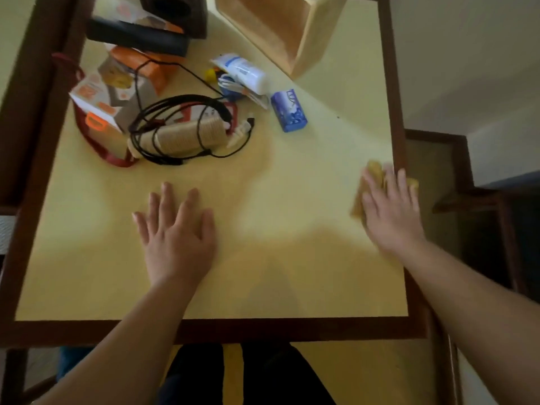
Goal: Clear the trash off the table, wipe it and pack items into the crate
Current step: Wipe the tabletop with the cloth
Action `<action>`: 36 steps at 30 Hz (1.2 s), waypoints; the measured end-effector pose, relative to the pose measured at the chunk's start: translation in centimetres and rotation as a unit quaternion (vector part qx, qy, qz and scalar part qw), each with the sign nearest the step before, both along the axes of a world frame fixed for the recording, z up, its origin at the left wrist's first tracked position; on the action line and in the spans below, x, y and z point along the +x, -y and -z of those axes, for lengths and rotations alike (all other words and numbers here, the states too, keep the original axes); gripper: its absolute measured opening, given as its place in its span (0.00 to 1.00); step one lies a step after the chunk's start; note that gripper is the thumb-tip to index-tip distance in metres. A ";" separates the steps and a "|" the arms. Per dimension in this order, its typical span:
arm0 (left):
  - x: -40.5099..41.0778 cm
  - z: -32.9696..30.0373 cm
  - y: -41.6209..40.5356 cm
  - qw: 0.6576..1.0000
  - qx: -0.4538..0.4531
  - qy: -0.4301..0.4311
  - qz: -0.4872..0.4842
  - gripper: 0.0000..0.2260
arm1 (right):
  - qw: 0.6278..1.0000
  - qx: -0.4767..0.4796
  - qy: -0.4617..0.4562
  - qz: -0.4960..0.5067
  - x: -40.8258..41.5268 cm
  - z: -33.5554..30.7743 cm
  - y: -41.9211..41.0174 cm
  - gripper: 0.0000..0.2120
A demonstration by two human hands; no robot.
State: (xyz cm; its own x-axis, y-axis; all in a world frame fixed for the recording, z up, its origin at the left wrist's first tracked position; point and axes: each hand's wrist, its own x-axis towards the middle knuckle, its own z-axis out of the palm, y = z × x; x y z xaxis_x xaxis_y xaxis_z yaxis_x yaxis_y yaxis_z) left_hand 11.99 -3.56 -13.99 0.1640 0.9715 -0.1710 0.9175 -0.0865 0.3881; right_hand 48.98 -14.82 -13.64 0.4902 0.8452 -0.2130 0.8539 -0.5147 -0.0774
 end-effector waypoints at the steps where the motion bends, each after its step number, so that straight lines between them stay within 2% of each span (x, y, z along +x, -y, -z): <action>1: 0.0 0.0 0.0 1.000 0.003 -0.002 -0.003 0.24 | 0.998 0.014 0.003 0.061 -0.4 0.4 -2.6 0.26; 2: 0.0 0.0 -0.1 1.000 0.008 -0.002 -0.005 0.24 | 0.996 0.019 0.010 0.087 -2.5 0.6 -4.7 0.26; 3: 0.0 0.1 -0.1 1.000 0.014 -0.003 -0.008 0.23 | 0.997 0.029 0.018 0.064 -5.6 1.0 -5.7 0.27; 5: 0.0 0.2 -0.2 1.000 0.022 0.002 -0.019 0.23 | 0.992 0.015 -0.011 -0.124 -13.4 1.2 -3.1 0.28; 6: 0.0 0.2 -0.2 0.999 0.024 0.005 -0.020 0.22 | 0.973 -0.008 -0.050 -0.226 -16.5 0.7 0.6 0.27; 7: 0.0 0.3 -0.2 0.999 0.025 0.007 -0.018 0.22 | 0.956 -0.022 -0.081 -0.280 -17.8 -0.1 4.7 0.26; 8: 0.1 0.3 -0.2 1.000 0.025 0.007 -0.016 0.23 | 0.952 -0.022 -0.108 -0.287 -16.9 -0.9 7.9 0.26; 9: 0.1 0.3 -0.3 1.000 0.023 0.005 -0.018 0.23 | 0.954 -0.025 -0.115 -0.274 -14.3 -1.3 9.9 0.27; 11: 0.2 0.2 -0.3 1.000 0.017 -0.001 -0.023 0.25 | 0.969 -0.058 -0.064 -0.231 -7.1 -1.2 10.3 0.28; 13: 0.4 0.1 -0.2 1.000 0.019 0.002 -0.022 0.25 | 0.985 -0.078 -0.027 -0.154 -0.8 -1.0 6.7 0.27; 15: 0.5 0.1 -0.3 1.000 0.018 0.004 -0.022 0.25 | 0.997 -0.044 -0.025 -0.063 3.1 -0.8 0.8 0.26; 17: 0.5 0.1 -0.5 1.000 0.014 -0.002 -0.025 0.25 | 1.000 -0.016 -0.018 -0.004 5.9 -0.3 -6.3 0.26; 21: 0.5 0.6 -0.8 1.000 0.017 0.001 -0.023 0.27 | 0.997 -0.027 -0.019 0.072 10.0 0.2 -18.2 0.29; 26: 0.1 1.7 -0.7 0.998 0.041 0.004 -0.048 0.27 | 0.992 -0.005 -0.056 0.114 12.0 0.3 -22.8 0.31; 30: -0.2 1.9 -0.3 0.999 0.041 0.002 -0.033 0.28 | 0.984 -0.012 -0.035 0.172 7.7 0.5 -17.2 0.31; 36: 0.1 0.8 -0.4 0.999 -0.003 0.001 -0.045 0.29 | 0.979 -0.057 -0.024 0.195 -10.4 -0.1 8.0 0.33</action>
State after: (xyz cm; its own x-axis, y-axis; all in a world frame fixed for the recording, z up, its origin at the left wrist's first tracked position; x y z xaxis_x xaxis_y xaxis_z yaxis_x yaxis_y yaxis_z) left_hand 12.08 -3.15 -14.84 0.0760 0.9814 -0.1762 0.9206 -0.0011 0.3905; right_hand 38.59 -22.78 -13.57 0.7582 0.5652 -0.3251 0.5875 -0.8084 -0.0352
